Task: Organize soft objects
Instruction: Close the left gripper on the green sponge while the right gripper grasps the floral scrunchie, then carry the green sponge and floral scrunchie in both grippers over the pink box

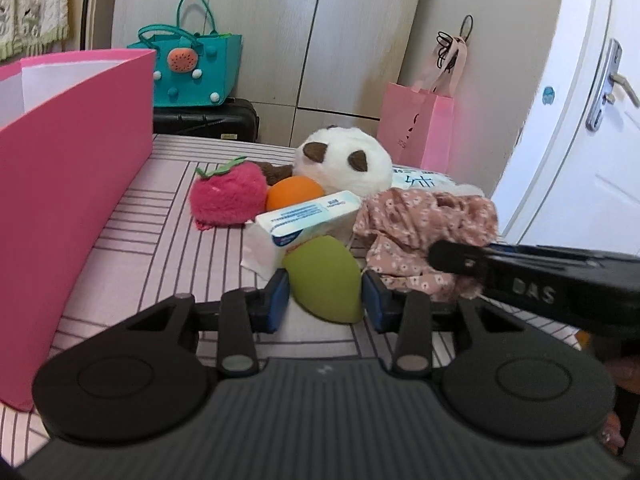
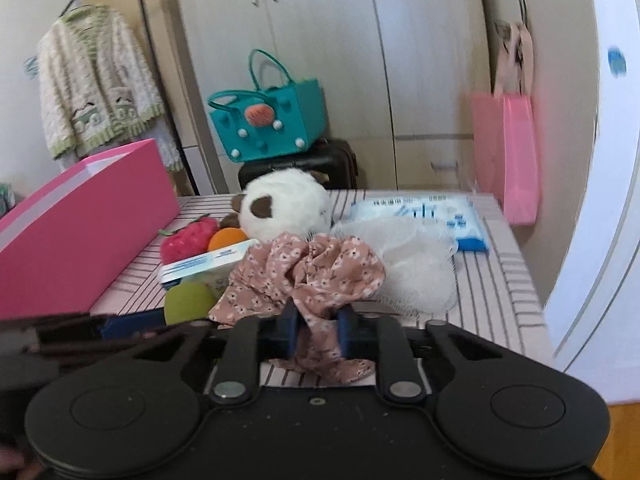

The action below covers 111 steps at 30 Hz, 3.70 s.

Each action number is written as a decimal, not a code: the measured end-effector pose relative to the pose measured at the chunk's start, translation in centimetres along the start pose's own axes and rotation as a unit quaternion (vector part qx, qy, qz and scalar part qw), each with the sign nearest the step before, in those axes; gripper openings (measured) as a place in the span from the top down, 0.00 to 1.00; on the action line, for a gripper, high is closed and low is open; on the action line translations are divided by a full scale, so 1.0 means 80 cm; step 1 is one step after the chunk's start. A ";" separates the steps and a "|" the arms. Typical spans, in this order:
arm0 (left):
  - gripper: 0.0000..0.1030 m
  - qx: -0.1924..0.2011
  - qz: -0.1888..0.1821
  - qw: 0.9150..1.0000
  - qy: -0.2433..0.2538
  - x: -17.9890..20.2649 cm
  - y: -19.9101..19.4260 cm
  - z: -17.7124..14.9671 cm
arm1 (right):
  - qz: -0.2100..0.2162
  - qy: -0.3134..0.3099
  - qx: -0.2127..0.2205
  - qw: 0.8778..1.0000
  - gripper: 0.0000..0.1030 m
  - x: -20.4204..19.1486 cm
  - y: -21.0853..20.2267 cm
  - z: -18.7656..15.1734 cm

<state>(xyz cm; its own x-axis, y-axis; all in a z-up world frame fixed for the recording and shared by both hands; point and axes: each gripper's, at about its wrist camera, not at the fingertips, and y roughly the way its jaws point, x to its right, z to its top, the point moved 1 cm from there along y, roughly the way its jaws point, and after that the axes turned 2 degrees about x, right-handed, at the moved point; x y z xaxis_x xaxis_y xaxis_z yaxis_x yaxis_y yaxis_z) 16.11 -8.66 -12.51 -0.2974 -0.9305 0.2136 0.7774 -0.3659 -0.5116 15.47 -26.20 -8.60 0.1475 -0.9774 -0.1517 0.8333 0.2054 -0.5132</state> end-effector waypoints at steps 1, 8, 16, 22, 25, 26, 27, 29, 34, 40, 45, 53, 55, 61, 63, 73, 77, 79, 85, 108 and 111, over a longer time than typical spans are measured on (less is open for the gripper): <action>0.62 0.000 -0.001 1.000 -0.001 -0.002 -0.002 0.000 | 0.006 -0.008 0.002 1.000 0.86 -0.003 -0.006 0.000; 0.61 -0.005 -0.011 1.000 -0.001 -0.007 -0.012 0.001 | -0.006 -0.067 0.019 0.998 0.86 -0.024 -0.031 -0.004; 0.62 -0.009 -0.006 1.000 -0.014 -0.018 -0.013 0.002 | -0.009 -0.097 0.004 0.995 0.86 -0.029 -0.056 -0.009; 0.63 -0.010 -0.003 1.000 -0.002 -0.013 -0.012 -0.001 | 0.005 -0.080 -0.036 0.996 0.79 -0.029 -0.046 -0.027; 0.68 -0.004 0.001 1.000 0.009 -0.010 -0.017 -0.003 | -0.002 -0.060 -0.039 0.997 0.76 -0.024 -0.033 -0.034; 0.68 0.001 0.003 1.000 0.016 -0.007 -0.020 -0.003 | 0.001 -0.053 -0.039 0.998 0.75 -0.023 -0.031 -0.036; 0.68 0.005 0.005 1.000 0.023 -0.005 -0.024 -0.003 | 0.003 -0.052 -0.039 0.998 0.81 -0.024 -0.030 -0.037; 0.68 0.010 0.006 0.999 0.033 0.000 -0.032 -0.002 | 0.000 -0.056 -0.031 0.998 0.89 -0.031 -0.034 -0.039; 0.68 -0.008 -0.009 0.999 0.030 0.003 -0.049 0.002 | 0.002 -0.056 -0.022 0.998 0.90 -0.044 -0.052 -0.032; 0.68 -0.046 -0.037 0.998 0.030 0.001 -0.067 0.001 | 0.007 -0.066 -0.042 0.997 0.89 -0.058 -0.075 -0.022; 0.68 -0.078 -0.049 0.995 0.022 -0.017 -0.085 -0.001 | 0.007 -0.081 -0.039 0.996 0.87 -0.068 -0.100 -0.017; 0.68 -0.104 -0.058 0.992 0.032 -0.048 -0.126 -0.006 | 0.025 -0.113 -0.033 0.993 0.87 -0.097 -0.128 -0.014; 0.68 -0.102 -0.058 0.992 0.039 -0.054 -0.140 -0.006 | 0.037 -0.115 -0.033 0.992 0.87 -0.107 -0.134 -0.014; 0.68 -0.120 -0.063 0.989 0.064 -0.072 -0.173 -0.003 | 0.093 -0.132 -0.040 0.986 0.87 -0.142 -0.150 -0.003; 0.68 -0.122 -0.065 0.988 0.066 -0.079 -0.184 0.002 | 0.112 -0.125 -0.043 0.985 0.87 -0.151 -0.154 0.003; 0.68 -0.094 -0.066 0.991 0.067 -0.108 -0.234 0.037 | 0.175 -0.120 -0.033 0.977 0.87 -0.199 -0.168 0.042; 0.68 -0.085 -0.067 0.992 0.067 -0.118 -0.247 0.056 | 0.188 -0.126 -0.022 0.974 0.87 -0.215 -0.170 0.063; 0.67 -0.077 -0.067 0.992 0.070 -0.124 -0.252 0.068 | 0.190 -0.132 -0.014 0.973 0.87 -0.223 -0.168 0.075; 0.67 -0.038 -0.061 0.995 0.065 -0.148 -0.258 0.092 | 0.189 -0.126 0.026 0.974 0.86 -0.237 -0.149 0.102; 0.66 -0.081 0.068 0.991 0.078 -0.263 -0.113 0.148 | 0.145 -0.180 -0.022 0.973 0.87 -0.323 0.038 0.153; 0.66 -0.096 0.091 0.986 0.102 -0.271 -0.091 0.151 | 0.134 -0.202 -0.050 0.969 0.86 -0.332 0.067 0.150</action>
<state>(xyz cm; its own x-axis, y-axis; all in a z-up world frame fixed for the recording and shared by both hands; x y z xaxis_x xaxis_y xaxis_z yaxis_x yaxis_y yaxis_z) 23.55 14.36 -3.36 -0.2825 -0.9575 -0.0589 0.7156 -0.1695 -0.6777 22.44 0.22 2.81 0.5654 -0.8237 0.0420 0.6831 0.4392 -0.5835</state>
